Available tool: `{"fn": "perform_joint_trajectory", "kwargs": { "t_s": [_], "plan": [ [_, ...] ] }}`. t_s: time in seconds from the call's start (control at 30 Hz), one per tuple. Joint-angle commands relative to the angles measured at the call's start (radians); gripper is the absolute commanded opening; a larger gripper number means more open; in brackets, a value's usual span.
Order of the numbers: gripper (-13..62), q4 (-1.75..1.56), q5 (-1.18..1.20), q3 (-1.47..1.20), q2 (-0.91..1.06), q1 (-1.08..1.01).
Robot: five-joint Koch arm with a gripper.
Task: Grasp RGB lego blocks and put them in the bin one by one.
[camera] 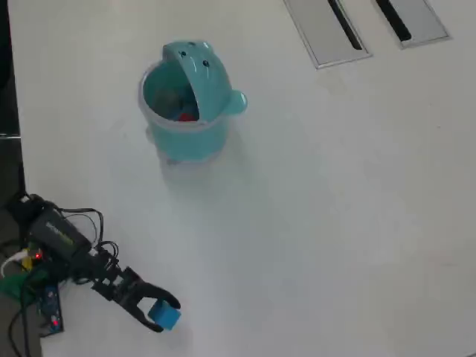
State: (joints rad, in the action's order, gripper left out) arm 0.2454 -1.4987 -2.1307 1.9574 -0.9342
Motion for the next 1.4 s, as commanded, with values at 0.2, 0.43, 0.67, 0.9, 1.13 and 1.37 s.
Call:
{"fn": "perform_joint_trajectory", "kwargs": {
  "t_s": [0.2, 0.43, 0.67, 0.9, 1.13, 1.37],
  "plan": [
    [10.1, -0.084, -0.003, -0.026, 0.186, 0.144],
    [10.1, -0.071, -0.002, -0.1, 0.321, 0.267],
    [10.3, -0.072, -0.002, -0.172, 0.408, 0.414],
    [10.2, -0.081, -0.005, -0.133, 0.408, 0.515],
    [10.0, -0.081, -0.066, -0.005, 0.407, 0.782],
    [9.9, -0.14, -0.144, 0.057, 0.37, 1.026]
  ]
}}
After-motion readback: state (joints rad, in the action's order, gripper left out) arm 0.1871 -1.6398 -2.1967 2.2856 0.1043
